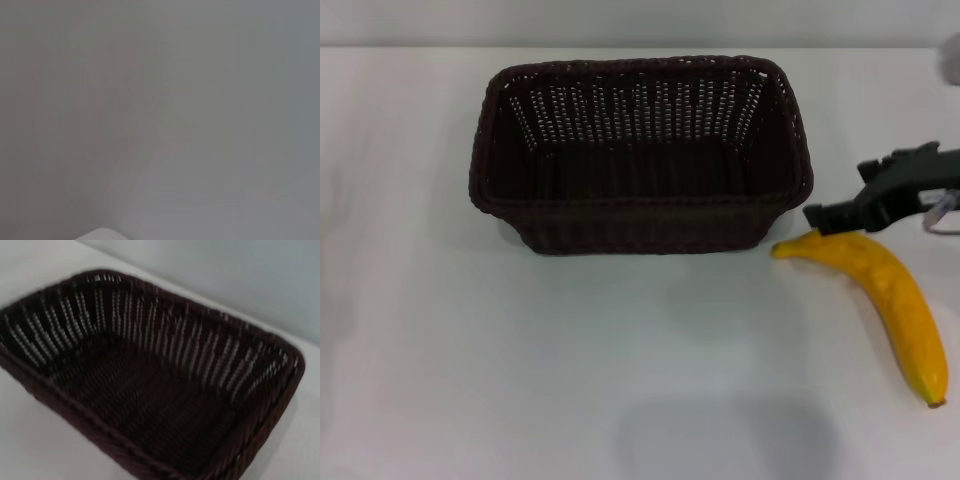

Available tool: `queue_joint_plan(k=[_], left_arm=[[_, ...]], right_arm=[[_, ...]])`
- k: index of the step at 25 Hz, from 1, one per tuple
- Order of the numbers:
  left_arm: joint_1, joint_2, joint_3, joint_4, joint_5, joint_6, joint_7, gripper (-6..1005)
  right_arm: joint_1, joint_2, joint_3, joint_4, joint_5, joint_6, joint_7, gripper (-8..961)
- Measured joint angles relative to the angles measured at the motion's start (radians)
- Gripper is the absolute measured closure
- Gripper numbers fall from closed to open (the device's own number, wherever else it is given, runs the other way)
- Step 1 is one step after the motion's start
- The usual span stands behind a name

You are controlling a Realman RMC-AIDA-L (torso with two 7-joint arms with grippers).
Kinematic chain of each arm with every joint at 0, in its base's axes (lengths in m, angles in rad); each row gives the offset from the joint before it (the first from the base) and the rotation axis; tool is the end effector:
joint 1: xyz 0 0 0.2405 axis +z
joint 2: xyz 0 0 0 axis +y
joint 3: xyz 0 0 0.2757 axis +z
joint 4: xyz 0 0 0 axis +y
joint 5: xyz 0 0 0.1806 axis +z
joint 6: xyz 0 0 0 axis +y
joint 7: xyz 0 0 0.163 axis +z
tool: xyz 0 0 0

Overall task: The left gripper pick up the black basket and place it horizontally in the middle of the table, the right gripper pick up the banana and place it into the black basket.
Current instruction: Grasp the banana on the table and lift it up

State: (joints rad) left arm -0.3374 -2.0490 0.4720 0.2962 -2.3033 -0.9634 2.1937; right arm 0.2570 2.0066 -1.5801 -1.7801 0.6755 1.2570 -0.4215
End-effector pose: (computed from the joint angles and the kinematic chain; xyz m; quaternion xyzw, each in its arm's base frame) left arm -0.4184 0.3205 0.0959 -0.4875 -0.4481 -0.3948 0.6370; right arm 0.1993 0.3110 0.0044 -0.9059 0.3010 -0.0234 0.2971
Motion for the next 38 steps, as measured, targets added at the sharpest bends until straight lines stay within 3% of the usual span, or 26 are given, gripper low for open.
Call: queue_joint_plan(k=[7, 25, 36, 38], left_arm=[[-0.023, 0.005, 0.005, 0.0, 0.026, -0.01, 0.066, 123], [-0.06, 0.018, 0.005, 0.0, 0.072, 0.0, 0.076, 124], [-0.07, 0.012, 0.005, -0.002, 0.072, 0.0, 0.077, 124], [-0.07, 0.011, 0.005, -0.001, 0.071, 0.0, 0.077, 124]], right_arm=[[0.016, 0.001, -0.115, -0.004, -0.169, 0.007, 0.182, 95], [0.049, 0.003, -0.125, 0.154, -0.257, 0.013, 0.265, 95], [0.095, 0.004, -0.126, 0.236, -0.258, 0.034, 0.259, 100], [0.102, 0.004, -0.126, 0.246, -0.26, 0.043, 0.258, 167]])
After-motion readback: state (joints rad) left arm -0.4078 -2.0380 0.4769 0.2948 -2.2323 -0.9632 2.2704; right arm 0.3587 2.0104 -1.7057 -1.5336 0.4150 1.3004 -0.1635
